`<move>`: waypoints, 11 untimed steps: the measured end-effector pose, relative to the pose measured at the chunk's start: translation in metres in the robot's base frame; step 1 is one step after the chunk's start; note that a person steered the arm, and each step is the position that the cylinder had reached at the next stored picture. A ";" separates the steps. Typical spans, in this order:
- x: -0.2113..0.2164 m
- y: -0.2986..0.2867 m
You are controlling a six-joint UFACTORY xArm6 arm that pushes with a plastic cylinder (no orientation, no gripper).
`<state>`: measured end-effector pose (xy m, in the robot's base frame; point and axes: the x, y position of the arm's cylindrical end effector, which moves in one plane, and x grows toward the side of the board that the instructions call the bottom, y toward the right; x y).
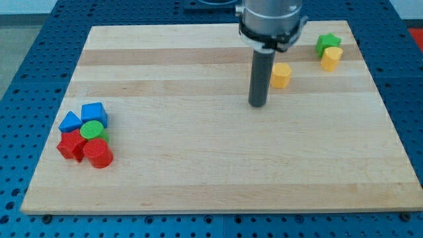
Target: Push the yellow hexagon to the left of the green star
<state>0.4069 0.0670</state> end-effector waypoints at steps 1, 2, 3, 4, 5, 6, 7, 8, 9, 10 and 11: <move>-0.015 0.000; -0.019 0.009; -0.024 0.036; -0.025 0.060; -0.048 0.082; -0.092 0.101; -0.104 0.102; -0.104 0.102; -0.102 0.095; -0.081 0.050; -0.069 0.013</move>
